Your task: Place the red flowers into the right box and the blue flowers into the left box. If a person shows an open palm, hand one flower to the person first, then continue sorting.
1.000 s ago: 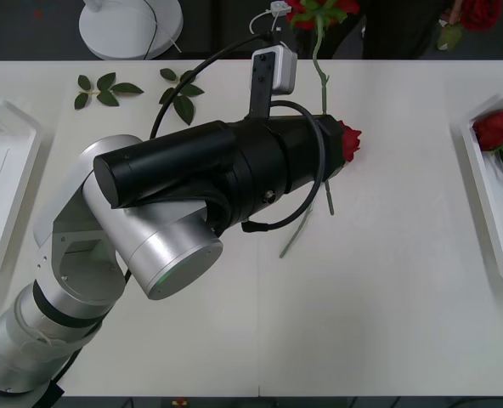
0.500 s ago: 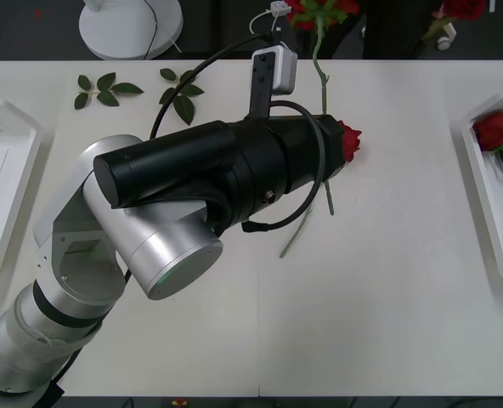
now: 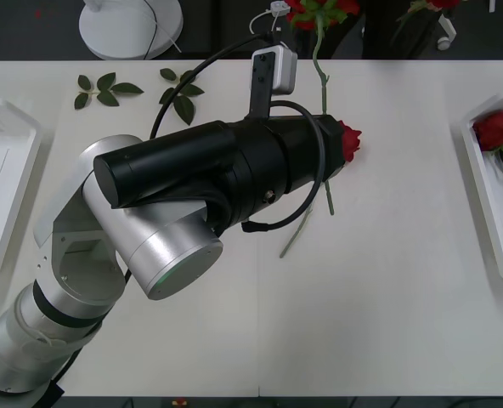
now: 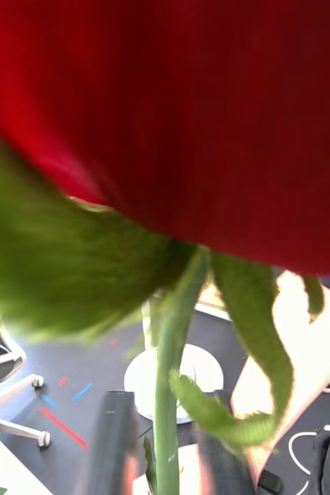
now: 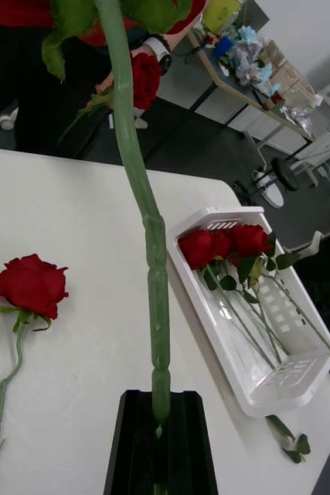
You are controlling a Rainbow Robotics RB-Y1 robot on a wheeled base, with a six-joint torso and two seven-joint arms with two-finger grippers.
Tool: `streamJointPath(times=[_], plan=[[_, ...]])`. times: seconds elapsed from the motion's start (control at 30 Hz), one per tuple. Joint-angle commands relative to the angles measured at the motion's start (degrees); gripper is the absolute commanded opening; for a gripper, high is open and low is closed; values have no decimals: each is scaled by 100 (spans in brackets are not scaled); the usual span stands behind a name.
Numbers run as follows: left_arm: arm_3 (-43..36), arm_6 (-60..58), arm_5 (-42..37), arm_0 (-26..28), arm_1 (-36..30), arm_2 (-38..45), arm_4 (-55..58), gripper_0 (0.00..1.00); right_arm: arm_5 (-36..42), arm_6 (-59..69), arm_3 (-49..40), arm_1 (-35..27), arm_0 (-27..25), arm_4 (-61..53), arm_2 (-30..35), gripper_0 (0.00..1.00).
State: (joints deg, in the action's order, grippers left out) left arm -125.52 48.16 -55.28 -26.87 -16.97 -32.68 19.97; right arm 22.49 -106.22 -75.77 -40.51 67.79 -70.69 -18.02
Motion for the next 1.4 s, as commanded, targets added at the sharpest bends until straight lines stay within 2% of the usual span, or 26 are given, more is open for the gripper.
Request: streamJointPath(times=[0.03,0.3,0.53,0.67,0.87,1.03,1.4], plan=[[-104,9,87,-116,150,-63,-55,0,-61,-109,-44,104,366,-68,-62,82],[-104,9,87,-116,150,-63,-55,0,36,-109,-87,96,375,-182,-53,96],[-104,9,87,-116,150,-63,-55,0,106,-109,-123,8,375,-270,-88,98],[-104,9,87,-116,150,-63,-55,0,721,-92,-272,-335,375,-429,-88,98],[-104,9,87,-116,150,-63,-55,0,1530,-74,-501,-871,226,-1422,-114,98],[-104,9,87,-116,150,-63,-55,0,1776,-188,-808,-1363,-293,-2837,-123,98],[-104,9,87,-116,150,-63,-55,0,1925,-364,-2003,-2559,-1822,-3953,-123,98]])
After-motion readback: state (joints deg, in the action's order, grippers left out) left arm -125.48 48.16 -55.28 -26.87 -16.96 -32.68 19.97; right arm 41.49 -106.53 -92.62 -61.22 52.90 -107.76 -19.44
